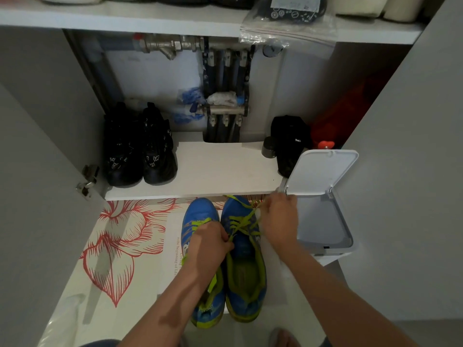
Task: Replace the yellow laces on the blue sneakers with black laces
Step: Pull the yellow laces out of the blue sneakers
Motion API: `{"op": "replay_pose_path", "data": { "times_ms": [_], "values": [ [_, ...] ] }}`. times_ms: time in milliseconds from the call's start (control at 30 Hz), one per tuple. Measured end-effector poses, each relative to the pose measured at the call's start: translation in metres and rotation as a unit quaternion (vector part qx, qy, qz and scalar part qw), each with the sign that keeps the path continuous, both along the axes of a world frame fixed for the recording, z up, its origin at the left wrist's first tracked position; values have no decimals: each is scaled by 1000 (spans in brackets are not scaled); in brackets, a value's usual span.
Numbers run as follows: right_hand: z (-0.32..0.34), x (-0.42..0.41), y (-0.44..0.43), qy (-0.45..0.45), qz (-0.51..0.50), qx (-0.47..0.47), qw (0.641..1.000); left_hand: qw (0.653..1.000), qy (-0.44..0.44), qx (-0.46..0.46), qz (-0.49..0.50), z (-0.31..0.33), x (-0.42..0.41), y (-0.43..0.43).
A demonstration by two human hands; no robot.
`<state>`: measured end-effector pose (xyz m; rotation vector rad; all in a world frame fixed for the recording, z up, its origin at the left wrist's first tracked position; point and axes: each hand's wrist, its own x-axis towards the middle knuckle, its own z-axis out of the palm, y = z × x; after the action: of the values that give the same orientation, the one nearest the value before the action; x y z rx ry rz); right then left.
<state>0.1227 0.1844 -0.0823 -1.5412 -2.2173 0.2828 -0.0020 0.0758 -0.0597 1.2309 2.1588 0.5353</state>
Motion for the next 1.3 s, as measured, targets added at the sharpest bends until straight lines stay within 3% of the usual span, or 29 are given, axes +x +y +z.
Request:
{"op": "replay_pose_path", "data": {
  "times_ms": [67,133,200,267,367,533,600,700,867,967,1067,1133,1233,1300],
  "values": [
    [2,8,12,106,-89,-94,986,1000,12,-1,-1,0,0,1],
    [1,7,10,116,-39,-110,986,1000,19,-5,0,0,0,2],
    [0,1,2,59,97,-85,990,1000,21,-14,-5,1,0,3],
    [-4,-5,-8,-39,217,-85,972,999,28,-25,-14,1,1,4],
    [-13,-7,-17,-124,263,-83,953,999,27,-30,-13,2,1,6],
    [0,-8,-5,-65,153,-2,986,999,8,-29,-12,2,-2,4],
    [9,0,4,44,54,-59,996,1000,-3,-27,-7,3,-1,4],
    [13,3,2,177,-21,-180,967,999,-2,-30,-13,5,2,6],
    [4,3,4,226,-86,-255,936,999,4,-37,-15,7,3,9],
    [3,3,4,144,12,-277,950,999,26,-43,-18,5,2,7],
    [4,-1,-4,16,152,-173,973,998,35,-50,-27,4,2,6],
    [4,-5,-10,-65,211,-115,968,997,42,-56,-32,5,2,6],
    [-3,-7,-17,-185,247,-103,946,998,28,-57,-29,3,1,5],
    [-5,-6,-17,-180,242,-109,947,998,14,-56,-26,2,-1,5]
  ]
}}
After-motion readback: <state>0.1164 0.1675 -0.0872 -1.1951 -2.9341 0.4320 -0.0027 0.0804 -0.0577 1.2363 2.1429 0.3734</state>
